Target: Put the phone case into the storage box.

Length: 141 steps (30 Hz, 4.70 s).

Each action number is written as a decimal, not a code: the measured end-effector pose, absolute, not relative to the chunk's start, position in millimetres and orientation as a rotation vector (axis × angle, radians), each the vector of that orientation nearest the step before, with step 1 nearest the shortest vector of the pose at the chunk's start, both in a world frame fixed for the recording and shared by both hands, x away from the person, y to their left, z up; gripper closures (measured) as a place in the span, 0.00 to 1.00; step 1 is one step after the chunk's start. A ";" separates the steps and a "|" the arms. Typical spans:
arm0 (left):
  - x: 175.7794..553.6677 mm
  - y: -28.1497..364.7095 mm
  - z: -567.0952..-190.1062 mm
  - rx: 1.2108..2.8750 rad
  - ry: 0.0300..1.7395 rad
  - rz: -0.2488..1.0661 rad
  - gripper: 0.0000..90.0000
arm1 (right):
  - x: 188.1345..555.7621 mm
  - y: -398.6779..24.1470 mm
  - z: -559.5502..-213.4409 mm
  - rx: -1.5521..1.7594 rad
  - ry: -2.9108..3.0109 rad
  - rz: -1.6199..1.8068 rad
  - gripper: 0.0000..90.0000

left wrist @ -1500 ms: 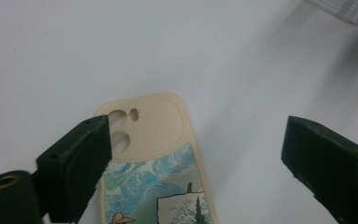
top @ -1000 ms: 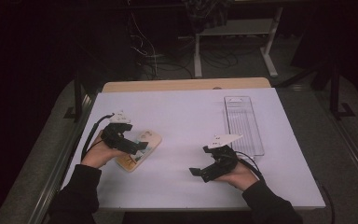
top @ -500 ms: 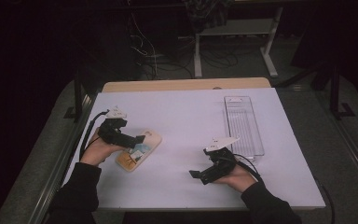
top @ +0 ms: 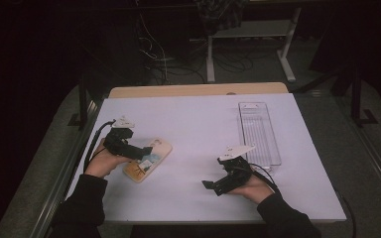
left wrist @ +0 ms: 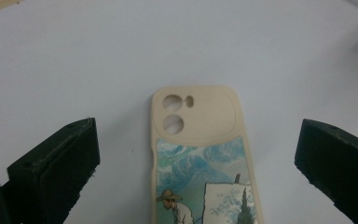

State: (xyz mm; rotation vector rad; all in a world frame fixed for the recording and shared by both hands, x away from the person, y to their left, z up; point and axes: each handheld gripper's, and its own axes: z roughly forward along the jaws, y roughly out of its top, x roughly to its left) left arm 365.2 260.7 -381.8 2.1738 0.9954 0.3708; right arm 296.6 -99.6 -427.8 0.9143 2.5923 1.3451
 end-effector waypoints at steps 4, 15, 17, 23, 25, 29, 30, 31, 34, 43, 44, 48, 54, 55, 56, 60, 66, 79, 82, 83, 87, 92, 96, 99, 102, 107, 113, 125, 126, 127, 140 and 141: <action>363.2 260.0 -386.6 2.186 1.008 0.363 0.00 | 296.3 -99.2 -428.1 0.910 2.594 1.338 0.00; 358.3 259.8 -395.1 2.234 1.012 0.358 0.00 | 295.2 -98.5 -428.3 0.917 2.605 1.325 0.00; 357.1 258.5 -397.8 2.256 1.008 0.358 0.00 | 295.4 -98.5 -428.5 0.914 2.603 1.325 0.00; 354.7 255.1 -404.8 2.294 1.017 0.367 0.00 | 296.2 -99.6 -428.2 0.910 2.601 1.320 0.00; 354.1 254.8 -406.6 2.294 1.015 0.363 0.00 | 296.2 -99.6 -428.2 0.909 2.600 1.319 0.00; 353.5 253.7 -409.1 2.303 1.014 0.350 0.00 | 296.3 -99.7 -428.3 0.908 2.600 1.316 0.00; 353.5 253.5 -409.7 2.303 1.018 0.352 0.00 | 295.6 -99.3 -427.8 0.922 2.604 1.313 0.00; 353.4 253.3 -410.4 2.301 1.024 0.353 0.00 | 295.3 -99.0 -427.7 0.923 2.605 1.312 0.00; 353.4 253.8 -412.1 2.313 1.022 0.343 0.00 | 295.7 -99.5 -427.6 0.917 2.603 1.309 0.00; 353.6 250.2 -419.2 2.370 1.020 0.322 0.00 | 296.3 -100.1 -428.1 0.911 2.599 1.307 0.00; 353.8 250.4 -419.3 2.379 1.016 0.323 0.00 | 296.4 -100.1 -428.2 0.909 2.598 1.307 0.00; 353.8 250.4 -421.2 2.394 1.025 0.314 0.00 | 296.4 -100.3 -428.1 0.908 2.598 1.306 0.00; 353.9 248.1 -425.5 2.442 1.013 0.325 0.00 | 296.6 -100.1 -428.5 0.902 2.597 1.305 0.00; 354.0 247.9 -426.1 2.450 1.013 0.322 0.00 | 296.2 -99.7 -428.2 0.912 2.599 1.304 0.00; 354.1 247.8 -427.1 2.454 1.010 0.324 0.00 | 296.1 -99.7 -428.2 0.914 2.600 1.302 0.00; 353.7 246.3 -429.8 2.457 1.018 0.313 0.00 | 296.6 -100.2 -428.4 0.904 2.598 1.304 0.00; 353.5 244.9 -431.0 2.469 1.023 0.315 0.00 | 296.7 -100.0 -428.5 0.902 2.598 1.307 0.00; 353.6 242.4 -434.6 2.510 1.014 0.338 0.00 | 296.3 -99.8 -428.0 0.921 2.597 1.304 0.00; 353.5 243.0 -435.7 2.514 1.022 0.336 0.00 | 296.3 -99.8 -428.0 0.923 2.598 1.303 0.00; 353.4 243.3 -435.7 2.510 1.022 0.335 0.00 | 296.3 -99.9 -427.9 0.921 2.597 1.304 0.00; 352.0 243.1 -435.1 2.505 1.018 0.325 0.05 | 296.1 -99.9 -427.7 0.926 2.598 1.303 0.00; 350.8 245.1 -435.6 2.492 1.029 0.318 0.06 | 295.8 -100.0 -427.4 0.929 2.597 1.303 0.00; 349.2 245.8 -436.6 2.466 1.043 0.317 0.08 | 295.8 -100.0 -427.4 0.929 2.597 1.303 0.00; 347.7 246.2 -436.9 2.455 1.056 0.311 0.08 | 295.7 -100.0 -427.3 0.931 2.596 1.302 0.00; 346.6 249.5 -438.3 2.422 1.074 0.297 0.09 | 295.7 -100.0 -427.2 0.932 2.595 1.304 0.00; 343.0 253.0 -439.4 2.395 1.070 0.314 0.10 | 296.2 -99.9 -427.9 0.917 2.594 1.304 0.00; 343.2 252.5 -438.7 2.397 1.079 0.310 0.11 | 295.6 -99.9 -427.0 0.934 2.595 1.304 0.00; 345.5 250.9 -436.1 2.412 1.051 0.299 0.12 | 296.1 -100.5 -427.3 0.920 2.590 1.308 0.00; 345.5 251.2 -435.4 2.405 1.052 0.297 0.12 | 296.1 -100.4 -427.2 0.920 2.590 1.307 0.00; 345.8 251.8 -434.1 2.407 1.051 0.293 0.12 | 296.2 -100.4 -427.3 0.919 2.590 1.307 0.00; 347.1 256.3 -419.5 2.390 1.004 0.279 0.12 | 296.1 -100.2 -427.5 0.921 2.592 1.313 0.00; 346.7 256.3 -417.9 2.395 1.003 0.281 0.12 | 296.1 -100.4 -427.5 0.922 2.591 1.313 0.00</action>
